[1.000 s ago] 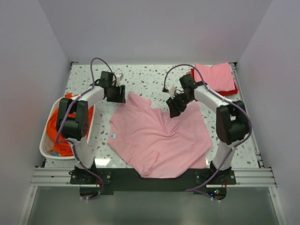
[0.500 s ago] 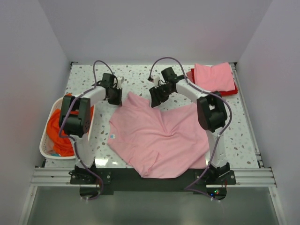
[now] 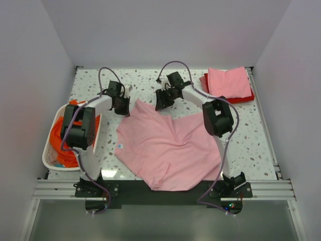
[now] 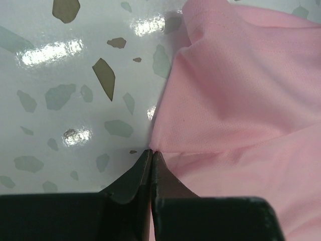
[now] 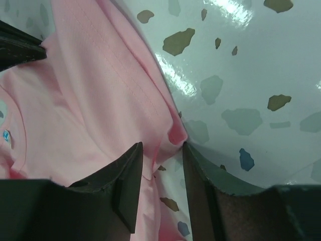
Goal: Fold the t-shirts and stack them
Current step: Flatten the tshirt out
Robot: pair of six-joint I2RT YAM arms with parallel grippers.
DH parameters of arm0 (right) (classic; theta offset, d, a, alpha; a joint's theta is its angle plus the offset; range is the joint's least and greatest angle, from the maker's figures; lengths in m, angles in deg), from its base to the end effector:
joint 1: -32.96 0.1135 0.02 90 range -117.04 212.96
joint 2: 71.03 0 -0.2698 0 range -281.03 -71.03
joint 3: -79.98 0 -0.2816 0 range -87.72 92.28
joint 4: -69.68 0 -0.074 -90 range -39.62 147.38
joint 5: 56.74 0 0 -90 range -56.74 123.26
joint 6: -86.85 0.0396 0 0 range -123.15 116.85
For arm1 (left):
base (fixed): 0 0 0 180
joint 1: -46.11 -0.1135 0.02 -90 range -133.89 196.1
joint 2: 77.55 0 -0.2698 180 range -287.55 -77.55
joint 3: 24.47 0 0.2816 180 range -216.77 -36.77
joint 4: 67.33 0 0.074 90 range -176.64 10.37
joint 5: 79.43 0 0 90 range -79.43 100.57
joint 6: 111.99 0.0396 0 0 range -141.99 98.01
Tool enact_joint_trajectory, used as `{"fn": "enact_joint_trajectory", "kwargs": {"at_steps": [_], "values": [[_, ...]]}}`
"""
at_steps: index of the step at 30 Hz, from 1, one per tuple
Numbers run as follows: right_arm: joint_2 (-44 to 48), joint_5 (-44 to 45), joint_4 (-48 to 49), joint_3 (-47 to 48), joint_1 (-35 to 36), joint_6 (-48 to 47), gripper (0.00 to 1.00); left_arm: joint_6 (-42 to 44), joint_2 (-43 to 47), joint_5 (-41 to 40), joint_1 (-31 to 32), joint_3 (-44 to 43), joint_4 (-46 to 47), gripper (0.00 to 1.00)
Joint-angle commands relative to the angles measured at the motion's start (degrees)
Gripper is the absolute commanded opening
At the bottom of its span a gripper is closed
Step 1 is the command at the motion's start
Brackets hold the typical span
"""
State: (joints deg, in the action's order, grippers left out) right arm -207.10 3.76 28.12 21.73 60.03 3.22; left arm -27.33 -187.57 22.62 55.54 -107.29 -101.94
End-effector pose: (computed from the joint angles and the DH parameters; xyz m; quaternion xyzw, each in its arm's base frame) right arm 0.4791 0.2667 0.1412 -0.2396 0.8960 0.3147 0.2017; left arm 0.4091 -0.0763 0.1389 0.0600 0.9630 -0.1321 0.2271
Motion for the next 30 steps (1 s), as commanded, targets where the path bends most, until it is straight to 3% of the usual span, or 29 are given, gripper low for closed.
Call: {"fn": "enact_joint_trajectory", "kwargs": {"at_steps": [1, 3, 5, 7, 12, 18, 21, 22, 24, 26, 28, 30], "values": [[-2.53, 1.46, 0.96, 2.87, 0.53, 3.30, 0.41, 0.07, 0.94, 0.34, -0.20, 1.61, -1.95, 0.03], [-3.15, 1.81, 0.43, 3.14, 0.44, 3.21, 0.29, 0.07, 1.21, 0.16, -0.29, 1.79, -1.87, 0.03], [-3.41, 3.21, -0.09, 3.58, 0.53, 2.86, 0.10, 0.07, 1.47, -0.10, -0.64, 1.79, -1.87, 0.00], [-2.98, 5.40, -0.45, 5.15, 0.27, 1.54, 0.00, -0.10, 2.17, -1.06, -1.08, 2.14, -1.78, 0.00], [0.71, 17.27, 6.56, 3.51, -1.40, 1.88, 0.00, -1.77, 4.37, -1.51, -2.75, 4.60, -2.13, 0.00], [2.21, 14.57, 9.92, 1.73, -1.76, 2.50, 0.00, -2.83, 5.43, 0.07, -3.45, 5.57, -1.25, 0.00], [1.95, 12.36, 9.13, 2.00, -1.76, 1.19, 0.25, -3.01, 5.60, 0.78, -3.54, 4.69, -0.99, 0.00], [2.21, 12.36, 9.04, 1.91, -1.76, 0.49, 0.35, -3.09, 5.69, 0.95, -3.54, 4.43, -0.72, 0.04], [3.96, 12.53, 8.60, 1.30, -1.93, -1.62, 0.36, -3.44, 6.48, -0.45, -3.63, 3.38, -0.64, 0.20], [7.37, 13.50, 8.95, -0.45, -2.11, -4.50, 0.39, -4.06, 8.14, -1.59, -3.63, 2.50, -0.02, 0.25], [10.11, 13.15, 9.82, -2.30, -2.20, -6.10, 0.42, -4.93, 9.55, -2.65, -3.63, 2.32, 1.46, 0.38], [14.24, 8.78, 8.96, -4.94, -2.28, -14.06, 0.43, -5.11, 11.49, -2.65, -3.63, 2.23, 2.96, 0.45]]}}
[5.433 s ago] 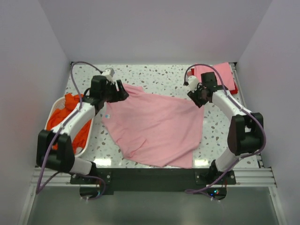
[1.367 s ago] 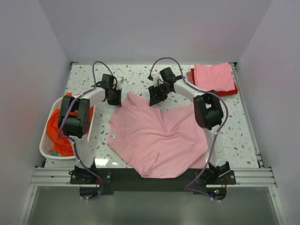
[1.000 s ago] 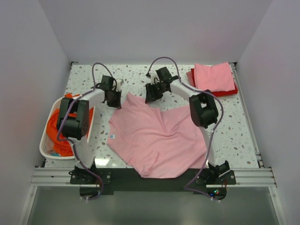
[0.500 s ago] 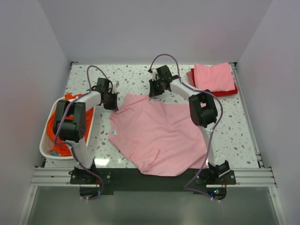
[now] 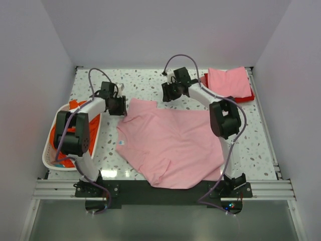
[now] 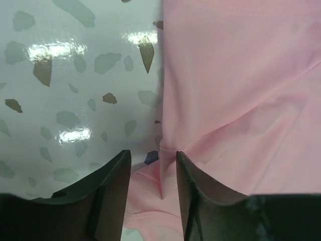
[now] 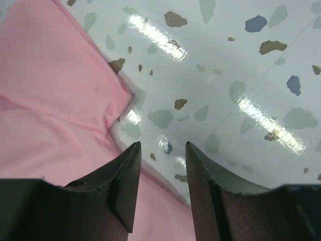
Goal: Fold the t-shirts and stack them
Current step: Flatten the tshirt out
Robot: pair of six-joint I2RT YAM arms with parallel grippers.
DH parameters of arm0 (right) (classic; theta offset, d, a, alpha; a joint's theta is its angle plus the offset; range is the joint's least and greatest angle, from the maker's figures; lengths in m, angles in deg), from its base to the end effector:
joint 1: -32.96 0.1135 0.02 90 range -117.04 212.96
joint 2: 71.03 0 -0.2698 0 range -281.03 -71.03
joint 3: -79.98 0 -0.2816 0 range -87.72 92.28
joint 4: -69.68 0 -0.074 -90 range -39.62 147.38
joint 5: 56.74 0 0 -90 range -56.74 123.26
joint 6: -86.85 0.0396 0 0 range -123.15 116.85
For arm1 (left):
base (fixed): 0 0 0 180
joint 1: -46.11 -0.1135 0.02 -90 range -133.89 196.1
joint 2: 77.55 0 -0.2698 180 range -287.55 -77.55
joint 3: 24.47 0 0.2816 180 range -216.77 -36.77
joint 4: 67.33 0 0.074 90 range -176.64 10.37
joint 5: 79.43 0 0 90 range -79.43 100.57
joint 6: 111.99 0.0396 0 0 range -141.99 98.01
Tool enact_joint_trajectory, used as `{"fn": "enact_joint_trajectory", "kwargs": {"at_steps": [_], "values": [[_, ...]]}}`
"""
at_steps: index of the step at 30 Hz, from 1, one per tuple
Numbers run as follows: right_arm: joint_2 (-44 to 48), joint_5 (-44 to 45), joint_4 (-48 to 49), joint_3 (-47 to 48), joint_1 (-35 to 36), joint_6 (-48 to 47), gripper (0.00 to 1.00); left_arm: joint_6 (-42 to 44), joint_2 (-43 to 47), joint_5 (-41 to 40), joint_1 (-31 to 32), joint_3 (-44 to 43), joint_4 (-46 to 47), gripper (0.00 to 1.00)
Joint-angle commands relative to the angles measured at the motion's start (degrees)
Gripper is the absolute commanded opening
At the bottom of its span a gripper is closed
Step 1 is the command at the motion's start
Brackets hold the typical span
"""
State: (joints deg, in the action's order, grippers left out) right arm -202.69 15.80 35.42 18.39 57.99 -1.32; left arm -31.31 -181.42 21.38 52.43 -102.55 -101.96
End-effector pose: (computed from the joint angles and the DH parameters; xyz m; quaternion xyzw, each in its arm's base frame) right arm 0.4924 0.2430 0.1681 -0.2391 0.8914 0.2208 0.3155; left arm 0.3907 -0.0507 0.1547 -0.0012 0.9629 -0.1248 0.2394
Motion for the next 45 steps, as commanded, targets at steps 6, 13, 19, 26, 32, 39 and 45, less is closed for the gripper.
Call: {"fn": "enact_joint_trajectory", "kwargs": {"at_steps": [6, 13, 19, 26, 32, 39, 45], "values": [[16.15, -20.16, -3.35, -8.10, -0.25, -15.98, 0.43, -0.35, -1.31, 5.35, -0.61, -9.88, 4.32, 0.52], [23.36, -20.34, -10.55, -14.95, -0.95, -20.10, 0.45, 2.38, -14.85, 8.35, -0.53, -21.56, 1.85, 0.53], [30.21, -23.06, -12.58, -21.72, -4.11, -21.16, 0.45, 2.56, -23.38, 12.13, -0.61, -27.20, 1.67, 0.53], [35.06, -26.49, -14.43, -27.26, -13.06, -21.86, 0.46, 1.94, -25.85, 15.56, -0.53, -28.44, 0.80, 0.38], [37.26, -26.67, -20.40, -29.19, -21.06, -25.99, 0.46, 1.50, -26.99, 16.17, 0.00, -29.23, 0.00, 0.09], [43.14, -15.36, -18.05, -37.19, -31.01, -25.74, 0.46, -0.52, -18.05, 9.07, -0.44, -25.64, 3.43, 0.00], [42.02, -4.27, -6.28, -40.54, -34.44, -17.30, 0.47, -1.58, -9.94, 6.33, -2.28, -20.88, 6.33, 0.00]]}}
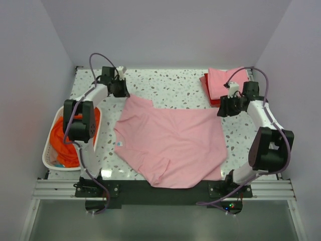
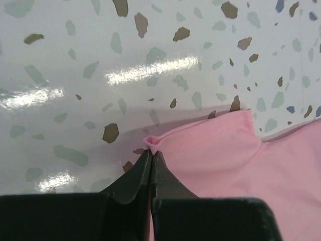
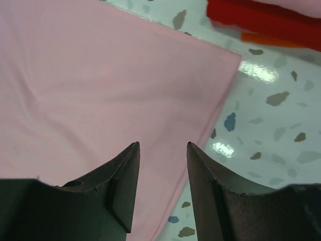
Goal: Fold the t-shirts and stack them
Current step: Flatten the tshirt out
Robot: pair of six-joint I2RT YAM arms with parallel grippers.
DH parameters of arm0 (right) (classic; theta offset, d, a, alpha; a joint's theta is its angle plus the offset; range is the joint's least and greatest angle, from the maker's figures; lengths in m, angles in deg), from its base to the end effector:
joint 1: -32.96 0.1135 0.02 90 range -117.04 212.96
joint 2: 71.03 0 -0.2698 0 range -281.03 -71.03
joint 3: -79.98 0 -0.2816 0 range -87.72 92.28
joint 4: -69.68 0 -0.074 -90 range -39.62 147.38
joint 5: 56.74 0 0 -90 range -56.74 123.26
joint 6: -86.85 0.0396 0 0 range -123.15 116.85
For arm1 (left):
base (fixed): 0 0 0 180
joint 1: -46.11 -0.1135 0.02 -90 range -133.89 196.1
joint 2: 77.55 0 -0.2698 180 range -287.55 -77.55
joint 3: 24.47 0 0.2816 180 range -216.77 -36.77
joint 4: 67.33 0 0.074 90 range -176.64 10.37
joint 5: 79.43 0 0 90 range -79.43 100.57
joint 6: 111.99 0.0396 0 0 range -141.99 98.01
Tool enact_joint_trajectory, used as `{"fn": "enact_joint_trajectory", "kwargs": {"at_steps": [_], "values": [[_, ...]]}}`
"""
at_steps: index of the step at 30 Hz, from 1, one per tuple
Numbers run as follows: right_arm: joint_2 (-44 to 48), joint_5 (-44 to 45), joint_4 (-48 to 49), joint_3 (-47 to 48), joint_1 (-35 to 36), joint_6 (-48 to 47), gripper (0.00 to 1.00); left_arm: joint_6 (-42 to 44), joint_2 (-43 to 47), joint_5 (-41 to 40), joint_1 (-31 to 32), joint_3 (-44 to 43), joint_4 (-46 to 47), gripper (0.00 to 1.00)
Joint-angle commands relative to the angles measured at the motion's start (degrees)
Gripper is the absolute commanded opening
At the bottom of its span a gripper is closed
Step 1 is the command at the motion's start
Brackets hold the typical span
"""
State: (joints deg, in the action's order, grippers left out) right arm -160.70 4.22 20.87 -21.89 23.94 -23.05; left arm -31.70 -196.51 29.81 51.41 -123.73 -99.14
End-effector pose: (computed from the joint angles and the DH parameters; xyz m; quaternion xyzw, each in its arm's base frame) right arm 0.3468 -0.0356 0.2326 -0.1526 0.9255 0.1728 0.3004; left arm 0.4818 -0.0578 0.1675 0.0192 0.9323 -0.1989 0.3016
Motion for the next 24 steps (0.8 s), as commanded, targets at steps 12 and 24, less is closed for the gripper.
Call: {"fn": "enact_joint_trajectory", "kwargs": {"at_steps": [12, 24], "values": [[-17.81, -0.40, 12.78, 9.41, -1.36, 14.00, 0.45, -1.97, 2.68, 3.52, -1.26, -0.76, 3.16, 0.00], [-23.44, 0.56, 23.76, 5.82, -1.00, 22.18, 0.45, -2.15, 2.68, 4.84, -1.17, -0.41, 3.51, 0.00]]}}
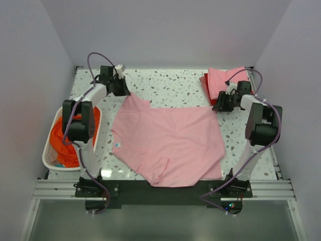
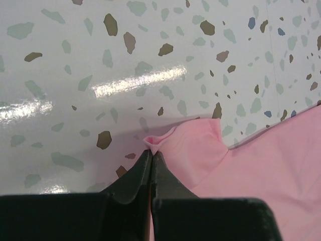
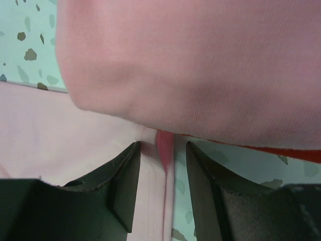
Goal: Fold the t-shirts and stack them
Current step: Flatten the tshirt out
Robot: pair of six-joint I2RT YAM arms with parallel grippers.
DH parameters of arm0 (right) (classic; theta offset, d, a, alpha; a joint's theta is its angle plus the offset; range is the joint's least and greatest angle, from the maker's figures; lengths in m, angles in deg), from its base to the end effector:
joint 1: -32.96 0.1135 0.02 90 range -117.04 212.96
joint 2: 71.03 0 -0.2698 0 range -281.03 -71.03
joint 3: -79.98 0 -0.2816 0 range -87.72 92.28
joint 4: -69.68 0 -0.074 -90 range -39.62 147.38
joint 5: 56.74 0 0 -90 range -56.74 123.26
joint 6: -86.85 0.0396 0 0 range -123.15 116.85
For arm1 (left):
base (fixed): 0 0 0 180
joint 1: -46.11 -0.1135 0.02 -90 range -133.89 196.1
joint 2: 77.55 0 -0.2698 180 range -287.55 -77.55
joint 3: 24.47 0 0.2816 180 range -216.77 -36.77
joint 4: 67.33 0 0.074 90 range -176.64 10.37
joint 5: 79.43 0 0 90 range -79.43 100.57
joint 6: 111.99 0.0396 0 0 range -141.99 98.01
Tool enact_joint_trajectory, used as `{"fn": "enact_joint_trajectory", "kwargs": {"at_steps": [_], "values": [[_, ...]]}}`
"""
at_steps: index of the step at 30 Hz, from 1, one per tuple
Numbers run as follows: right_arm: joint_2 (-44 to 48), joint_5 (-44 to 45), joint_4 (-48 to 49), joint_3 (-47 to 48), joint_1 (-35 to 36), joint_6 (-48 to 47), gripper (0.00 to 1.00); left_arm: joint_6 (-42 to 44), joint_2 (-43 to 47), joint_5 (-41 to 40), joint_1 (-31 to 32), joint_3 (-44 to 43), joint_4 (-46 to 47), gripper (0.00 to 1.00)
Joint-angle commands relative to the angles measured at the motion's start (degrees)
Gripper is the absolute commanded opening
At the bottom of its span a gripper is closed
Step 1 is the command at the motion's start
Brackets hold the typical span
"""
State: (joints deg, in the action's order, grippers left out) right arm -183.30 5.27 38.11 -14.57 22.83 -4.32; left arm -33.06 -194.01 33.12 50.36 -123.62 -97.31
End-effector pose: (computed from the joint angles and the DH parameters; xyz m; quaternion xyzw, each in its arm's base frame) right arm 0.4272 -0.0575 0.1433 0.0073 0.9359 0.2055 0.2859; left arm 0.4816 -0.0510 0.1900 0.0167 0.9160 -0.2281 0.3297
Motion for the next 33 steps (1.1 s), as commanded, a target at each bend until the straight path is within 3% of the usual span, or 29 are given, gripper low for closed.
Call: {"fn": "enact_joint_trajectory", "kwargs": {"at_steps": [1, 12, 15, 19, 21, 33], "values": [[-1.20, -0.84, 8.18, -2.30, 0.29, 4.32, 0.45, -0.71, 0.10, 1.54, -0.21, -0.43, 1.68, 0.00], [-2.69, -1.63, 10.39, -4.32, 1.25, 4.33, 0.36, -0.62, 0.19, 1.45, -0.12, -0.25, 1.68, 0.00], [-2.34, -1.98, 10.30, -4.68, 1.25, 3.90, 0.29, -0.44, 0.36, 1.45, -0.12, -0.25, 1.50, 0.00], [-1.82, -2.86, 9.51, -4.59, 1.34, 3.19, 0.07, -0.36, 0.54, 1.45, -0.12, -0.16, 1.41, 0.00], [-0.33, -3.30, 9.16, -4.85, 1.25, 2.49, 0.02, -0.27, 0.80, 1.45, -0.12, -0.16, 1.41, 0.00], [17.60, -4.27, 5.48, -8.28, 1.34, -5.41, 0.00, 0.26, 7.91, 0.92, -0.12, 1.77, 2.46, 0.00]]}}
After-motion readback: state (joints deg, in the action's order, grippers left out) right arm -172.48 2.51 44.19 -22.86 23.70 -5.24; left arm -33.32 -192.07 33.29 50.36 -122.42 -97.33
